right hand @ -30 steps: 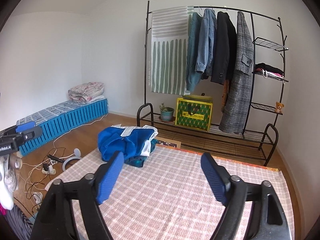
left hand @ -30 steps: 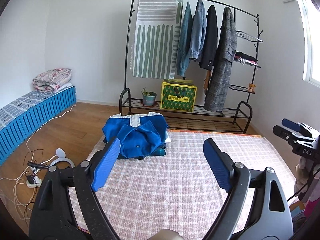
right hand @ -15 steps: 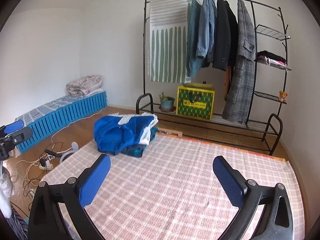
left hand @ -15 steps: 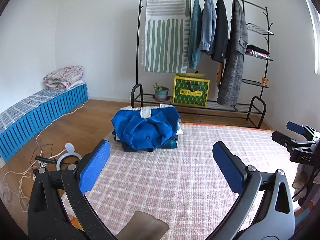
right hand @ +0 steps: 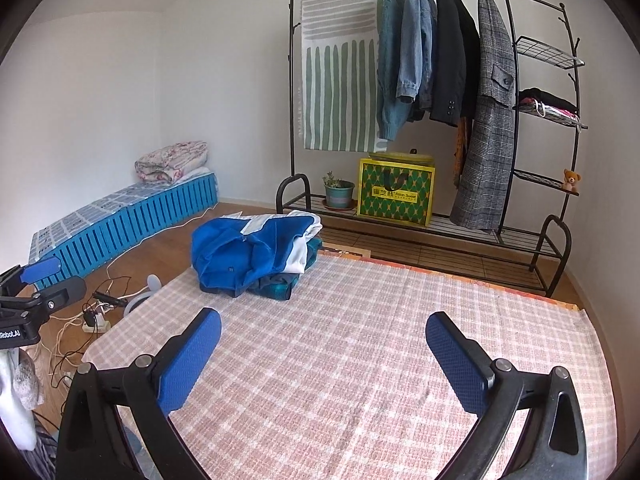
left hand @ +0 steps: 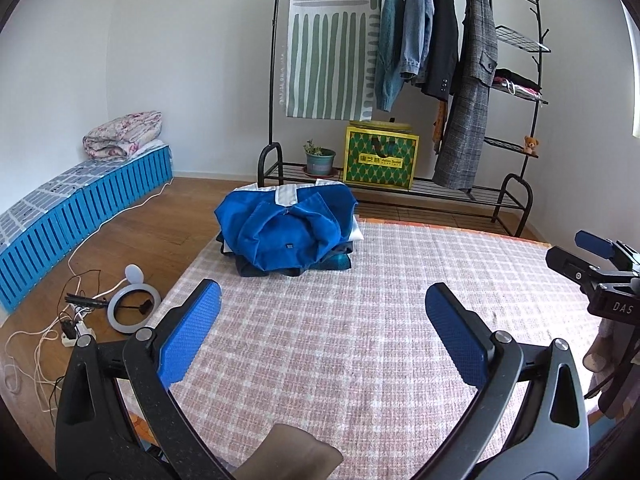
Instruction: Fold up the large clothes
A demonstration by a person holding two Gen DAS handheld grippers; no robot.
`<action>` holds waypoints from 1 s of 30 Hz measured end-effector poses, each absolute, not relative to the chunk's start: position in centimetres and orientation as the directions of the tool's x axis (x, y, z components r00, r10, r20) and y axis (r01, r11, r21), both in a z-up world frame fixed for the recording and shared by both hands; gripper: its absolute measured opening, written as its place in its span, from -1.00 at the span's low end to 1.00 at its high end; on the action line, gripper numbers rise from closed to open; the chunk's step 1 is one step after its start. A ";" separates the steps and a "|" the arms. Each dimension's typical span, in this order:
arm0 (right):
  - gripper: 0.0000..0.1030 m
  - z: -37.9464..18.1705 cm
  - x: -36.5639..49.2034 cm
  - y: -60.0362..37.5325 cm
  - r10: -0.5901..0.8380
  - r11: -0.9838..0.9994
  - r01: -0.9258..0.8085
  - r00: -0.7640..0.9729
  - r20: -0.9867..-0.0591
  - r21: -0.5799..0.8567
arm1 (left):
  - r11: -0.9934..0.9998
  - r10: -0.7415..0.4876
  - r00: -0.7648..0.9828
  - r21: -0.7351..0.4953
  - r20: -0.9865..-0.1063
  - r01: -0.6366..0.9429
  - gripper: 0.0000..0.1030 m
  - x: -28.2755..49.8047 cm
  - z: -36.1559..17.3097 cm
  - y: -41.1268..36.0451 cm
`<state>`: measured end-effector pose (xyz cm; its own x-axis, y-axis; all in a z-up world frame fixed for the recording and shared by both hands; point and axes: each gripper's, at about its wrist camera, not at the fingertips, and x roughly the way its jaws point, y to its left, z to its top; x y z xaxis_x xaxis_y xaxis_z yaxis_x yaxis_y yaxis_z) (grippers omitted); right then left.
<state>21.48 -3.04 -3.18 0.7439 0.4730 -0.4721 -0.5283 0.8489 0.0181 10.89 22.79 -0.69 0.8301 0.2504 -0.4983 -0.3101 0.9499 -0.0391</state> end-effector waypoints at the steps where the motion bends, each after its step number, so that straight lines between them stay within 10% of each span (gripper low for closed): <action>1: 0.99 -3.2 21.5 -3.1 0.475 0.848 -0.530 0.742 -0.474 0.020 | 0.951 0.251 0.832 -0.036 -0.495 -0.308 1.00 10.8 -0.6 22.6; 30: 0.99 -3.4 21.3 -2.7 0.484 0.841 -0.540 0.724 -0.491 0.033 | 0.955 0.233 0.843 -0.048 -0.484 -0.292 1.00 10.2 -0.2 21.6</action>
<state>21.31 -2.75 -3.40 0.7243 0.4840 -0.4911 -0.5397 0.8412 0.0331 10.21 21.65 -0.19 0.8434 0.2334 -0.4840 -0.2916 0.9553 -0.0475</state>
